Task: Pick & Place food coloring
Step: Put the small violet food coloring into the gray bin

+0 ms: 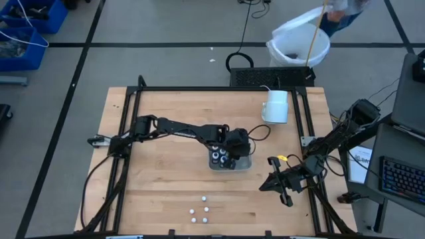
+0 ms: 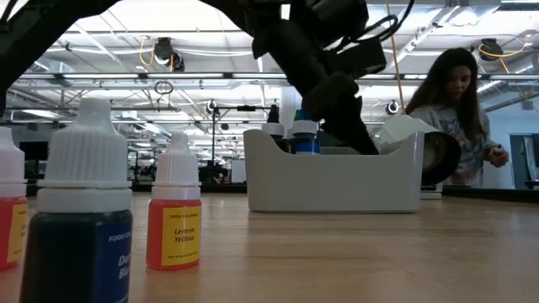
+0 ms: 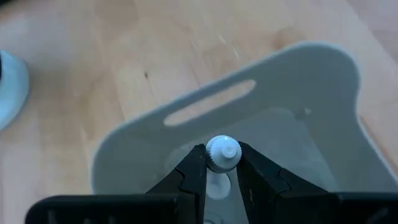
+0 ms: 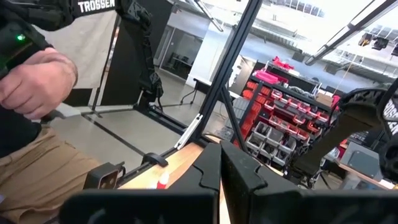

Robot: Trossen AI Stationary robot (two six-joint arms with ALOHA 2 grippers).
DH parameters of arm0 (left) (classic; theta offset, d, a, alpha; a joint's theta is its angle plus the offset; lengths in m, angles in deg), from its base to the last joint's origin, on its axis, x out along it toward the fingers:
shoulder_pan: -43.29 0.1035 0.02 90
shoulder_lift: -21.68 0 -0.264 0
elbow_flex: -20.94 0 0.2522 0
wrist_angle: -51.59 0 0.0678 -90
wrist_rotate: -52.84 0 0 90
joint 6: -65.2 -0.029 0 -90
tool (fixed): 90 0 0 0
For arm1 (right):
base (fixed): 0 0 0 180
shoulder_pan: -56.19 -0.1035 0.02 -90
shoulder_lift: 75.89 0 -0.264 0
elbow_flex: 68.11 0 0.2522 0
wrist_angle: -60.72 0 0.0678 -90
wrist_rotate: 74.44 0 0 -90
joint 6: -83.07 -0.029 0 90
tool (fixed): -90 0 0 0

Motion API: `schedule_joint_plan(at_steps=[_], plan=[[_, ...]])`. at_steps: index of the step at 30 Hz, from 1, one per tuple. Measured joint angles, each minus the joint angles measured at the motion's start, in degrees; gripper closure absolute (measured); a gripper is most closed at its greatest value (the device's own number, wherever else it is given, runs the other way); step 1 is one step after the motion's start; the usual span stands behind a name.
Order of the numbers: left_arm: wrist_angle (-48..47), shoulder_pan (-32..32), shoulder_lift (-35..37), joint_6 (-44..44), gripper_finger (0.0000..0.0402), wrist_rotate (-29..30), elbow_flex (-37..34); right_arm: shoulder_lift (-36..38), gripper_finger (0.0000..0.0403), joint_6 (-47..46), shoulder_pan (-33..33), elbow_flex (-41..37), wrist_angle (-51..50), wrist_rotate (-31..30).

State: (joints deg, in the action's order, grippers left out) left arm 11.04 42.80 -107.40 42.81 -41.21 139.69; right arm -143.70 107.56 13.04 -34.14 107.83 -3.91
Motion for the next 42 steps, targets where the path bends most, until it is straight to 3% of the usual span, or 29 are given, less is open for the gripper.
schedule_joint_plan(at_steps=[15,31,42], plan=[[0.1,0.0,0.2,0.7,0.0325,2.6,0.1,0.0,0.0403,0.2,0.0,0.0,-0.1,0.0],[-0.2,1.4,0.2,13.6,0.0325,2.1,0.1,0.0,0.0403,-0.1,0.0,0.0,0.1,0.0],[-0.2,1.4,0.2,12.7,0.0325,0.6,0.1,0.0,0.0403,-0.2,0.0,0.0,0.1,0.0]])
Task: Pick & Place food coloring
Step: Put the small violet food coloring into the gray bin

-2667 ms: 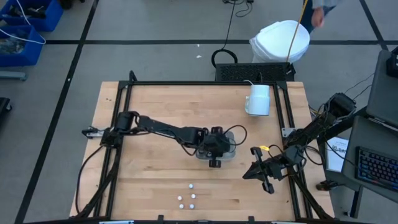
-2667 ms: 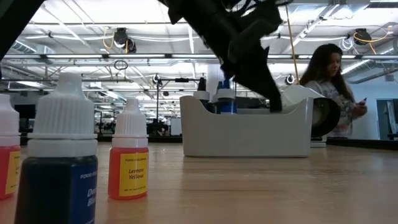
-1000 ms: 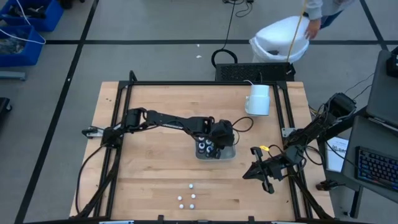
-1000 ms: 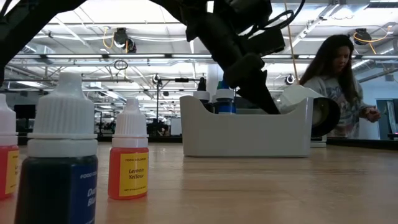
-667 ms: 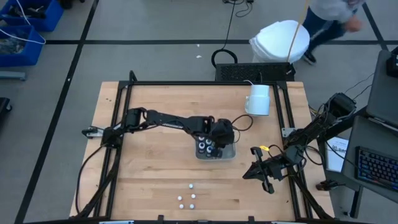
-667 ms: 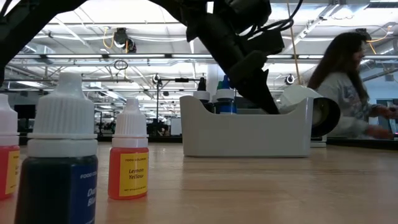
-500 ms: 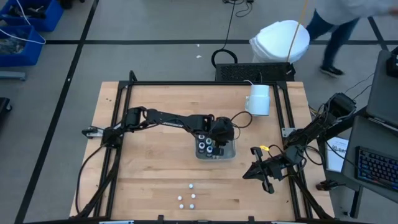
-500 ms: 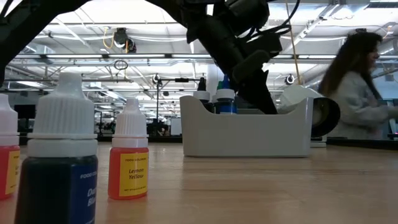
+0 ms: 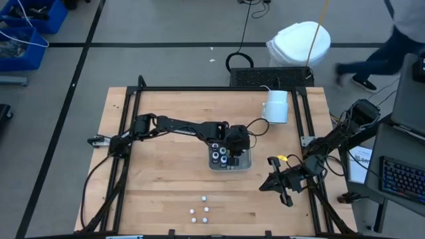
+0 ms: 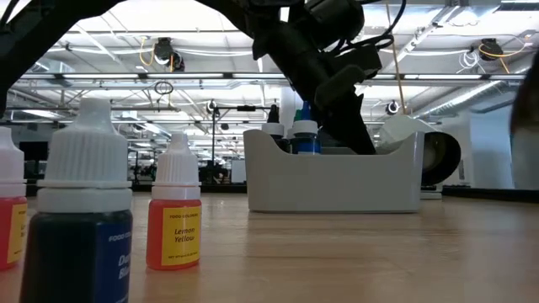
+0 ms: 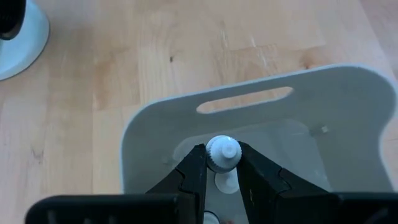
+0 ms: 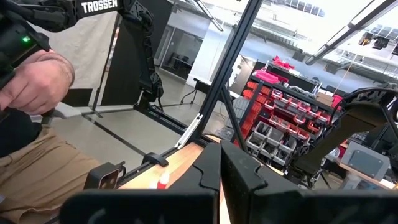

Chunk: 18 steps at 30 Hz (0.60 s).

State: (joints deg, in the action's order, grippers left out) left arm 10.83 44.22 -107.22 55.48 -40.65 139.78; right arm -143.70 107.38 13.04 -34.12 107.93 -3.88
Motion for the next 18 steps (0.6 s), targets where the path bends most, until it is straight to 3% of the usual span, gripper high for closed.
schedule_joint_plan(at_steps=[4,8,18], plan=[[0.0,0.0,0.0,0.4,0.0325,-0.1,0.0,0.0,0.0403,0.0,0.0,0.0,0.0,0.0],[-0.6,0.0,0.0,-0.3,0.0322,-3.7,0.0,0.0,0.0403,0.0,0.0,0.0,-0.2,0.0],[-0.7,0.0,0.0,0.9,0.0291,-7.4,0.0,0.0,0.0403,0.0,0.0,0.0,-0.4,0.0]])
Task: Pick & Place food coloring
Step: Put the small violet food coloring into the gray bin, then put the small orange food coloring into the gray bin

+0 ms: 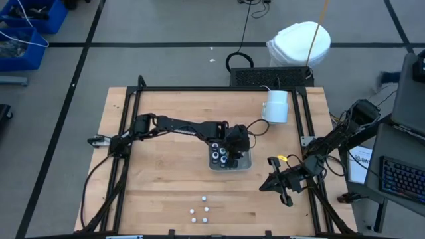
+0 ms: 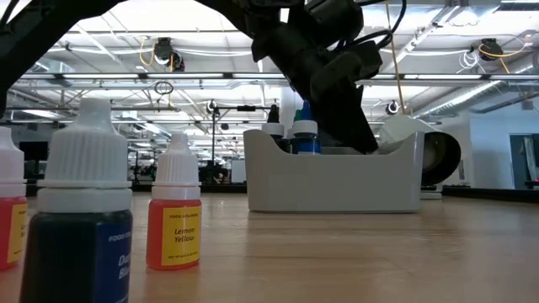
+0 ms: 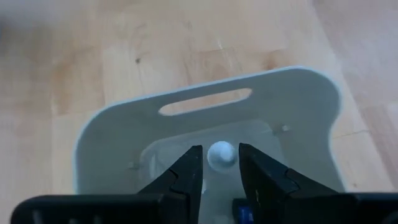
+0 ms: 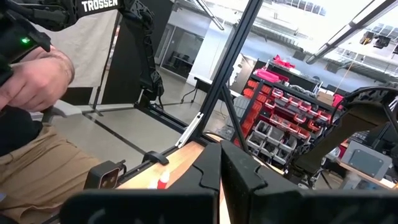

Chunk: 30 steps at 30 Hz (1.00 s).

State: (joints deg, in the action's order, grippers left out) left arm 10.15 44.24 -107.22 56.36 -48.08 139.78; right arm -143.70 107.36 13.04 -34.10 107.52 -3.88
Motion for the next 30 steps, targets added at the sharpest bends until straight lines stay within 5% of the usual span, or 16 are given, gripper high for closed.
schedule_joint_plan(at_steps=[15,23,27,30], plan=[[-1.6,-3.7,3.4,-5.9,0.0289,0.6,2.1,0.0,0.0403,-0.1,0.0,0.0,-0.2,0.0],[-23.1,-12.9,20.1,-13.0,0.0316,2.8,7.5,0.0,0.0403,-0.3,0.0,0.0,-0.9,0.0],[-23.9,-19.5,33.6,-13.9,0.0384,2.0,0.6,0.0,0.0403,-2.3,0.0,0.0,-1.3,0.0],[-18.6,-24.6,44.2,-7.7,0.0391,8.7,-9.7,0.0,0.0403,-2.6,0.0,0.0,-1.3,0.0]])
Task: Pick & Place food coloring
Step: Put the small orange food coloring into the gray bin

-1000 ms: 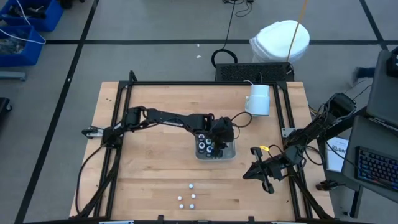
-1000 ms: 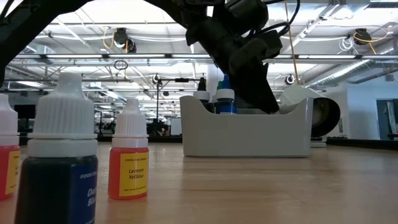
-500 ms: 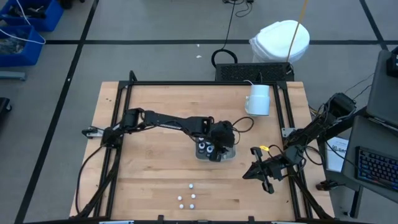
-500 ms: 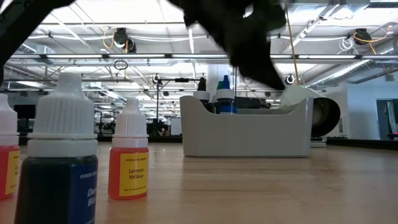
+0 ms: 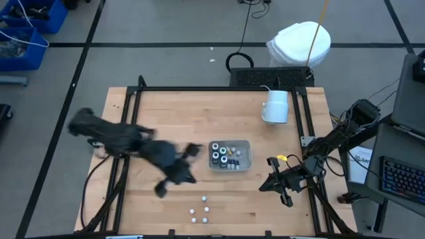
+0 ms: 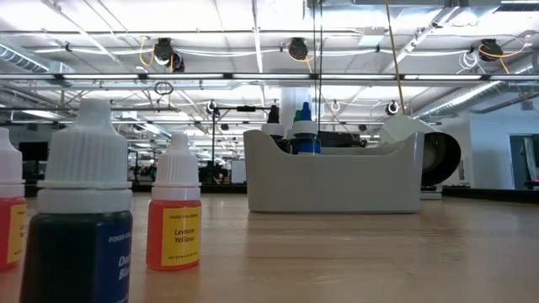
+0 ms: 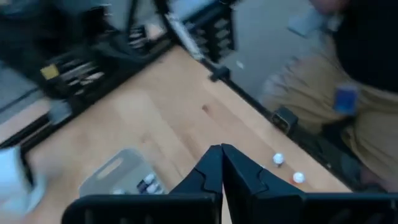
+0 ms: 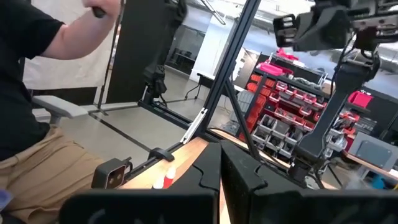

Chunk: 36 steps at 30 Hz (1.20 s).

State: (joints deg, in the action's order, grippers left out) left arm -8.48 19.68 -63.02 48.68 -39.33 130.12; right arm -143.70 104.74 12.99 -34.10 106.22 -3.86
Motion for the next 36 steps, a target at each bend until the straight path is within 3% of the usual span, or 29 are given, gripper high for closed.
schedule_joint_plan(at_steps=[3,7,10,13,16,23,27,31,36], plan=[[7.4,-4.6,10.4,5.8,0.0395,6.2,-14.3,0.0,0.0403,-1.2,0.0,0.0,0.0,0.0],[24.0,-10.2,23.4,11.2,0.0397,6.6,-37.2,0.0,0.0403,-3.6,0.1,0.0,0.0,0.0],[45.0,-13.1,29.3,9.2,0.0398,7.4,-53.3,0.0,0.0403,-4.0,0.1,0.0,0.0,0.0],[52.2,-13.3,34.7,4.9,0.0397,13.5,-62.4,0.0,0.0403,-3.5,0.1,0.0,0.1,0.0],[53.3,-9.2,41.4,3.8,0.0399,21.7,-66.3,0.0,0.0403,-3.0,0.5,0.0,0.2,0.1],[49.2,2.3,56.0,5.4,0.0399,11.8,-66.9,0.0,0.0403,-4.3,3.1,0.0,0.4,0.1],[48.4,2.7,59.5,7.3,0.0399,11.9,-69.9,0.0,0.0403,-4.8,3.8,0.0,-0.5,0.0],[46.2,2.1,61.3,10.9,0.04,18.1,-74.7,0.0,0.0403,-6.6,3.8,0.0,-2.1,0.0],[50.9,1.7,64.2,9.5,0.04,18.8,-78.4,0.0,0.0403,-7.7,3.8,0.0,-2.6,0.1]])
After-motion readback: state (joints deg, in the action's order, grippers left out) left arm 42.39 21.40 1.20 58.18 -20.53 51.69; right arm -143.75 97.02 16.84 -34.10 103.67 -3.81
